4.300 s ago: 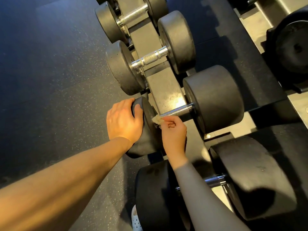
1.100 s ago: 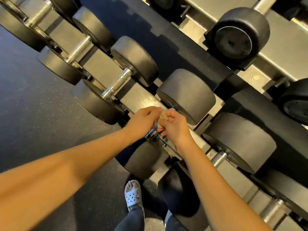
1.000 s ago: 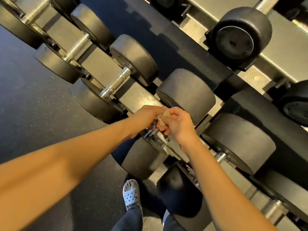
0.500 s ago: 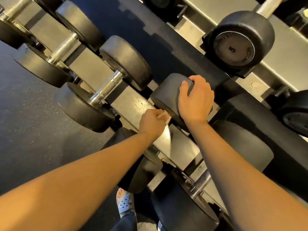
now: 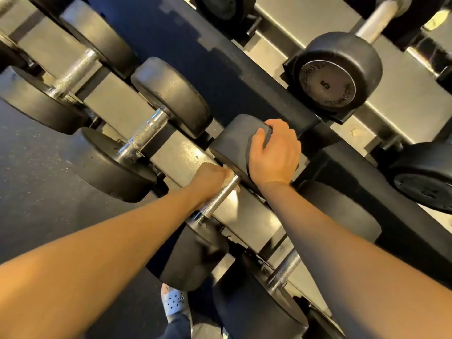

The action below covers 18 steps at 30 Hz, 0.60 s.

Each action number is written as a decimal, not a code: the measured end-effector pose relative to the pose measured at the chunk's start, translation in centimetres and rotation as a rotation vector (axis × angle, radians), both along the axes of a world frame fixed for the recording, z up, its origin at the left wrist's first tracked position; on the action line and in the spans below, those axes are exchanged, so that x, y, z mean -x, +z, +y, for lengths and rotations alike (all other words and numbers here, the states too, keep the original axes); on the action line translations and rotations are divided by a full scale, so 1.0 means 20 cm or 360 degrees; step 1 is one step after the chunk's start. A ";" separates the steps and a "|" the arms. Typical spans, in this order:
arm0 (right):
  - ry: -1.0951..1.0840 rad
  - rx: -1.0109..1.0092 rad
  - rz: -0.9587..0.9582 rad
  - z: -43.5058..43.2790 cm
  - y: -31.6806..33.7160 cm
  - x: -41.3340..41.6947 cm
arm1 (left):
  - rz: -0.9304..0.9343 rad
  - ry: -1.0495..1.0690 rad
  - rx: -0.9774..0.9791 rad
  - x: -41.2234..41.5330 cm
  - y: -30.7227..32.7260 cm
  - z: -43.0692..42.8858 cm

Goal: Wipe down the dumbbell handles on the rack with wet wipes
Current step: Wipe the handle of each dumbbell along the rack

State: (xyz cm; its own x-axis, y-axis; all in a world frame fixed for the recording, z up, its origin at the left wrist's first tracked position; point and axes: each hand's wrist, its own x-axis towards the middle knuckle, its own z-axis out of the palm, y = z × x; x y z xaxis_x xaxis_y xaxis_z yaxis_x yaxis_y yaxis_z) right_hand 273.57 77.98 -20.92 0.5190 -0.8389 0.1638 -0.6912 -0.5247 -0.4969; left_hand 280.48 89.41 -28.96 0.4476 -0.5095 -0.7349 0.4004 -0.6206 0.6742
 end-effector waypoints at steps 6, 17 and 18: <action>-0.0005 0.0012 0.0006 0.01 0.01 0.00 | -0.0887 -0.0196 0.0016 0.12 0.11 0.10; -0.0010 0.0038 -0.0075 0.00 -0.02 0.00 | 0.0543 0.0165 -0.0209 -0.05 -0.07 -0.08; -0.0017 0.0037 -0.0089 0.00 -0.02 0.00 | 0.0531 0.0142 -0.0224 -0.04 -0.07 -0.09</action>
